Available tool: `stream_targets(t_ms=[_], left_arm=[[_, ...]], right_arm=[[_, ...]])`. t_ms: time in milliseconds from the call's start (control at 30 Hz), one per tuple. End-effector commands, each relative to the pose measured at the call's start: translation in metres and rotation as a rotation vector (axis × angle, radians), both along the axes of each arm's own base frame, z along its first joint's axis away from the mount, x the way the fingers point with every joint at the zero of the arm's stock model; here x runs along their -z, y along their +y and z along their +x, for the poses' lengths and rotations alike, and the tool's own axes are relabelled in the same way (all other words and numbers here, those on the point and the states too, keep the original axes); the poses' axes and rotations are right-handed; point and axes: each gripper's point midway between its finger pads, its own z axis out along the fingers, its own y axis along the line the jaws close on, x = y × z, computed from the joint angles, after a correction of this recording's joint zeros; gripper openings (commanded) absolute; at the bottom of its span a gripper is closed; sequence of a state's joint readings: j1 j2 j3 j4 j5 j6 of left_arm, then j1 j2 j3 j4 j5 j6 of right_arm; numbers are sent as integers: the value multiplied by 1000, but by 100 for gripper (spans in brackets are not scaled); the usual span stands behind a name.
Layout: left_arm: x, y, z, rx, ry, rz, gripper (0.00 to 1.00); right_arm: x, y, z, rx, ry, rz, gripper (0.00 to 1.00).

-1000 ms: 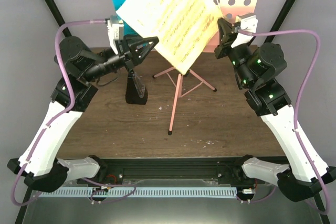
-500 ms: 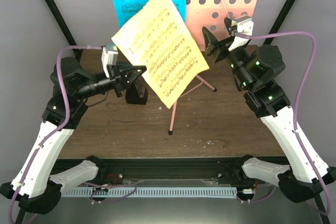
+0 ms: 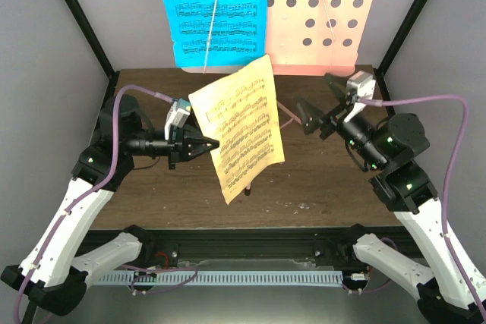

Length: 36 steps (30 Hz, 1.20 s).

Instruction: Pack up the instrument practice props

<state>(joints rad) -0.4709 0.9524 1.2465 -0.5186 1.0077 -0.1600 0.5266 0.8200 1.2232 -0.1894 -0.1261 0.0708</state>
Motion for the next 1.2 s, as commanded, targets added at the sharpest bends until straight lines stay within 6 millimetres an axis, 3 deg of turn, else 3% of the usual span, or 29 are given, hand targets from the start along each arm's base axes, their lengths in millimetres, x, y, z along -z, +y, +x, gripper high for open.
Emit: stream_targets(t_ms=[0, 167, 333, 567, 700, 800, 900, 1067, 1100, 1167], left_arm=[[16, 2, -23, 117, 38, 15, 0], [15, -1, -37, 222, 84, -10, 0], [13, -8, -52, 299, 98, -11, 0], [14, -18, -59, 333, 93, 15, 0], [18, -16, -52, 263, 54, 41, 0], [22, -15, -45, 212, 32, 70, 0], [28, -14, -36, 155, 16, 111, 0], [38, -12, -22, 67, 5, 158, 0], [40, -11, -16, 35, 0, 170, 4], [43, -8, -5, -38, -19, 195, 27]], right_arm=[[40, 28, -29, -251, 111, 18, 100], [100, 49, -38, -418, 259, 76, 100], [134, 60, -43, -510, 339, 129, 100], [136, 68, -67, -660, 331, 141, 99], [130, 65, -80, -693, 296, 146, 89], [129, 65, -88, -734, 282, 152, 74], [133, 68, -90, -768, 306, 156, 43], [138, 64, -77, -685, 334, 170, 8], [141, 62, -71, -646, 348, 172, 2], [153, 58, -56, -554, 393, 168, 1]])
